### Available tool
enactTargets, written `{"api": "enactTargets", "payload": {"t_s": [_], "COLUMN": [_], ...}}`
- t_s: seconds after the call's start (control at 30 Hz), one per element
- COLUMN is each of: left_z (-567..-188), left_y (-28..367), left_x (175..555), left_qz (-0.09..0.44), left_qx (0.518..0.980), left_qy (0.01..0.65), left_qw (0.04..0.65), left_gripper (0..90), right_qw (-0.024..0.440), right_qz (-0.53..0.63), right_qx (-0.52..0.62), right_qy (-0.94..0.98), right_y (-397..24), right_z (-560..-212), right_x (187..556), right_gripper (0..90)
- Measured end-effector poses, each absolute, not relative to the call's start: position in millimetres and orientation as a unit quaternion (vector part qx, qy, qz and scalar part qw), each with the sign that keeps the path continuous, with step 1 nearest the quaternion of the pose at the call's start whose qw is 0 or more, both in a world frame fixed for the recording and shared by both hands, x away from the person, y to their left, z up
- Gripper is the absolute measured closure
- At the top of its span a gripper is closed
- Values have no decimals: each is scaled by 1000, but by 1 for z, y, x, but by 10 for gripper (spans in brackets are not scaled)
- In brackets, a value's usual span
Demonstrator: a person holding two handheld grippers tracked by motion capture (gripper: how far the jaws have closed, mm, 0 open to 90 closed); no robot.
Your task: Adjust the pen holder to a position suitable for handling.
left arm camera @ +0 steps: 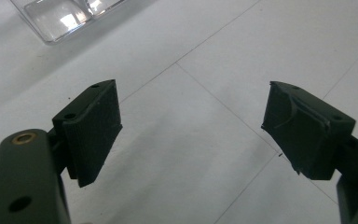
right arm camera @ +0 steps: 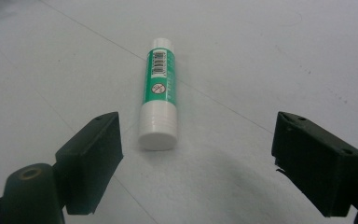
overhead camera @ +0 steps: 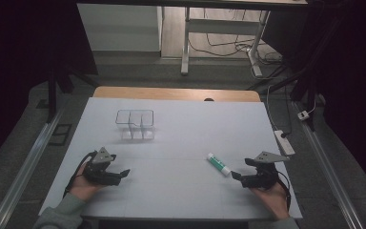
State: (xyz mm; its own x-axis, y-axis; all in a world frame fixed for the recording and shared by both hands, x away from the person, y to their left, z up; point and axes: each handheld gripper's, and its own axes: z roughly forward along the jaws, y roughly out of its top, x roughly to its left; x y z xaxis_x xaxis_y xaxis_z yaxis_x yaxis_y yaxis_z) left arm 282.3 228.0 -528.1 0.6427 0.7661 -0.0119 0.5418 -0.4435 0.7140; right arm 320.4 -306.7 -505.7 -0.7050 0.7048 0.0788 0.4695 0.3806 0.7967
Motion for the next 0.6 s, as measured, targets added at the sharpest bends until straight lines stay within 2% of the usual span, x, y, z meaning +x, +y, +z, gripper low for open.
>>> {"api": "enactTargets", "payload": {"t_s": [0.6], "left_z": [-521], "left_y": [231], "left_x": [285], "left_qz": [168], "left_qx": [832], "left_qy": [395], "left_qw": [352], "left_gripper": [196], "right_qw": [132], "right_qz": [430], "right_qx": [357], "right_qy": [818], "right_y": [-305], "right_z": [-507], "right_x": [323], "right_gripper": [158]}}
